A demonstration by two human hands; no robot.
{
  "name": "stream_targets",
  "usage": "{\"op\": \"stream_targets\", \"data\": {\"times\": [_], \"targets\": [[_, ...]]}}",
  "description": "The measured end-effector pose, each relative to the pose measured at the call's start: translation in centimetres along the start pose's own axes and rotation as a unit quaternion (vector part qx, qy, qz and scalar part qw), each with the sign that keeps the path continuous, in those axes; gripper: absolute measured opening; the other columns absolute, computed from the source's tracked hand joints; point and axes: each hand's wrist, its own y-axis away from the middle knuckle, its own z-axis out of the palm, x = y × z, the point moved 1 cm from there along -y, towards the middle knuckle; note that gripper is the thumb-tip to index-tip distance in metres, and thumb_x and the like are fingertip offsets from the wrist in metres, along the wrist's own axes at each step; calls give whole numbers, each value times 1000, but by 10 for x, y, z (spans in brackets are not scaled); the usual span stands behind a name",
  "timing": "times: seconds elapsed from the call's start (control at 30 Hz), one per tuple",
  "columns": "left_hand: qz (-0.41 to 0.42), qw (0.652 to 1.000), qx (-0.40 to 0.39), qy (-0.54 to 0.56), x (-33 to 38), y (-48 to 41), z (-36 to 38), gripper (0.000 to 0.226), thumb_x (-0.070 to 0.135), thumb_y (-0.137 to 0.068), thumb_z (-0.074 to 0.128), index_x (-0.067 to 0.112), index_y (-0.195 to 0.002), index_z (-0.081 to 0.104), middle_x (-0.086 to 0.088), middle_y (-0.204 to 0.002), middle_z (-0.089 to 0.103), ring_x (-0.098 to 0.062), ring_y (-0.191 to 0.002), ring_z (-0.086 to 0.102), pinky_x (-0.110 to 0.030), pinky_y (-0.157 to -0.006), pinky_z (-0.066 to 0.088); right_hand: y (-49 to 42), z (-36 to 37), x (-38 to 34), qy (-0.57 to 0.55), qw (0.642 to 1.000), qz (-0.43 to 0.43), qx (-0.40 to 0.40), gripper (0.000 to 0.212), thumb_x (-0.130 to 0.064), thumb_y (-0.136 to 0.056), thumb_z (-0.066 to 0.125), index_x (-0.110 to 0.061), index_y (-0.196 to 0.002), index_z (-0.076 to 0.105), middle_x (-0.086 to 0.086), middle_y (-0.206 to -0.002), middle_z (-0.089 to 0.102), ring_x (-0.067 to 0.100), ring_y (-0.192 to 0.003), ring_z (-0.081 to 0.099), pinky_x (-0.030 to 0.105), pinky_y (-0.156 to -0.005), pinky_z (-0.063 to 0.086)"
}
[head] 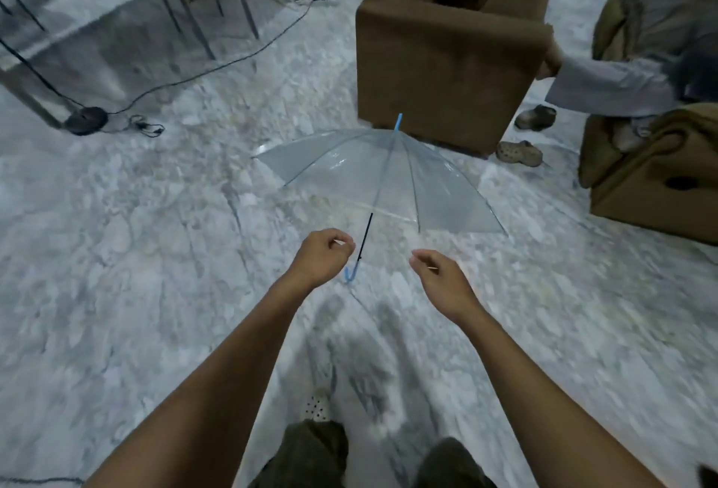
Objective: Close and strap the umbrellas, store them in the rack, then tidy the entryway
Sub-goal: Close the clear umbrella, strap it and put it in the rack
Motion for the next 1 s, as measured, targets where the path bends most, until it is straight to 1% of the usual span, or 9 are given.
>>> {"op": "stream_targets", "data": {"times": [0.1, 0.27, 0.37, 0.5, 0.57, 0.67, 0.8, 0.9, 1.0], "targets": [[-25, 999, -38, -23, -20, -43, 6, 13, 14, -88, 59, 18, -80, 69, 0, -83, 69, -20, -81, 65, -39, -87, 56, -29, 17, 6, -3, 999, 41, -5, 36, -34, -100, 53, -16, -130, 60, 0, -127, 61, 11, -107, 56, 23, -89, 39], [-55, 996, -65, -40, -61, -110, 31, 11, 13, -88, 58, 11, -87, 69, -3, -86, 66, -21, -78, 59, -22, -58, 42, -98, 39, 52, 20, 998, 52, -35, 38, -35, -99, 53, -16, -131, 59, 0, -126, 62, 9, -106, 57, 23, -85, 40], [-41, 996, -70, -35, -102, -164, 59, 15, 18, -90, 58, 11, -95, 70, -7, -89, 70, -21, -76, 65, -21, -54, 42, -154, 59, 105, 27, 998, 48, -27, 38, -35, -99, 53, -17, -131, 60, -1, -128, 63, 10, -109, 58, 21, -86, 39], [-10, 996, -81, -45, -168, -245, 105, 20, 19, -92, 57, 9, -103, 69, -13, -97, 71, -24, -81, 67, -22, -58, 45, -233, 94, 179, 29, 999, 38, -18, 36, -34, -99, 54, -17, -131, 59, 2, -132, 61, 10, -108, 56, 22, -89, 38], [8, 995, -84, -56, -206, -292, 129, 19, 20, -92, 59, 10, -105, 68, -16, -103, 70, -25, -83, 66, -23, -62, 47, -276, 110, 213, 32, 999, 28, -18, 40, -35, -100, 53, -17, -135, 56, 2, -137, 57, 13, -115, 53, 23, -91, 36], [44, 993, -81, -72, -253, -362, 166, 31, 27, -93, 61, 14, -120, 62, -14, -110, 66, -28, -97, 66, -30, -80, 50, -339, 128, 256, 42, 999, 3, 7, 44, -38, -100, 52, -17, -139, 53, 4, -140, 54, 18, -125, 52, 25, -91, 36], [74, 994, -49, -55, -294, -445, 207, 50, 32, -93, 61, 15, -138, 47, -12, -120, 59, -25, -104, 59, -33, -92, 48, -401, 151, 303, 36, 998, -30, 38, 42, -37, -98, 54, -19, -137, 54, 4, -138, 56, 14, -112, 53, 25, -88, 37], [51, 998, -28, -28, -315, -490, 231, 68, 35, -94, 60, 13, -150, 29, -14, -148, 42, -29, -130, 48, -36, -103, 42, -426, 164, 333, 32, 997, -45, 52, 42, -36, -98, 55, -20, -136, 54, 3, -136, 56, 11, -105, 51, 25, -87, 37], [55, 998, -14, -30, -326, -517, 250, 74, 34, -96, 56, 10, -154, 17, -13, -158, 26, -30, -141, 34, -35, -110, 33, -439, 165, 353, 45, 995, -57, 71, 42, -36, -98, 54, -20, -137, 54, 2, -136, 57, 12, -107, 53, 25, -87, 37]]}}
